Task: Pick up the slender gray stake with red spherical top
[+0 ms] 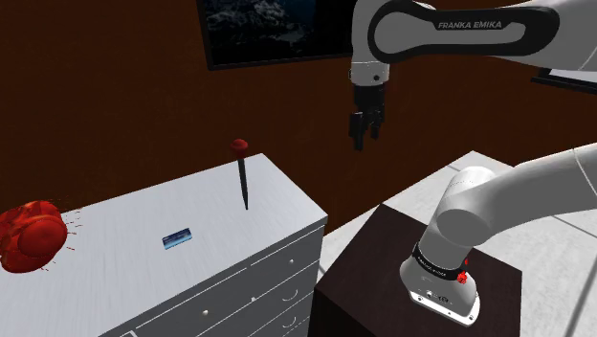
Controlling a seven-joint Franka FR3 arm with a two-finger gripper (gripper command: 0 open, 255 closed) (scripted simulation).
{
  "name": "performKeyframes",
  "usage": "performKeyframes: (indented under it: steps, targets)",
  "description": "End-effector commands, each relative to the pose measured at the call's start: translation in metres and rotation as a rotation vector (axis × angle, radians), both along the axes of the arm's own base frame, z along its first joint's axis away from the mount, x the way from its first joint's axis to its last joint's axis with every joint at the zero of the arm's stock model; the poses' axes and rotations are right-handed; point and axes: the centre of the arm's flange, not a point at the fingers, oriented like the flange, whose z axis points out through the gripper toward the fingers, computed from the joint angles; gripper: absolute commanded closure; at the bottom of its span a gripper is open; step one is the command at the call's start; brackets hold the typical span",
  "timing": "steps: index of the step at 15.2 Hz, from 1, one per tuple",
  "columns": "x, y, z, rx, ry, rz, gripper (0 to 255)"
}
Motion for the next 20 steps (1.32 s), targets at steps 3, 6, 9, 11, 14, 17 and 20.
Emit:
performKeyframes:
  steps: [3,6,9,11,14,17,20]
  targets:
    - [0.022,0.013,-0.002,0.0,-0.006,-0.007,0]
    - [0.054,0.033,-0.005,0.0,-0.015,-0.017,0]
    - [0.087,0.053,-0.008,-0.001,-0.024,-0.027,0]
    - [0.109,0.066,-0.009,-0.001,-0.03,-0.034,0]
    - [0.142,0.085,-0.011,-0.001,-0.038,-0.044,0]
    - [0.176,0.103,-0.013,-0.001,-0.047,-0.055,0]
    - [0.209,0.121,-0.014,-0.001,-0.056,-0.065,0]
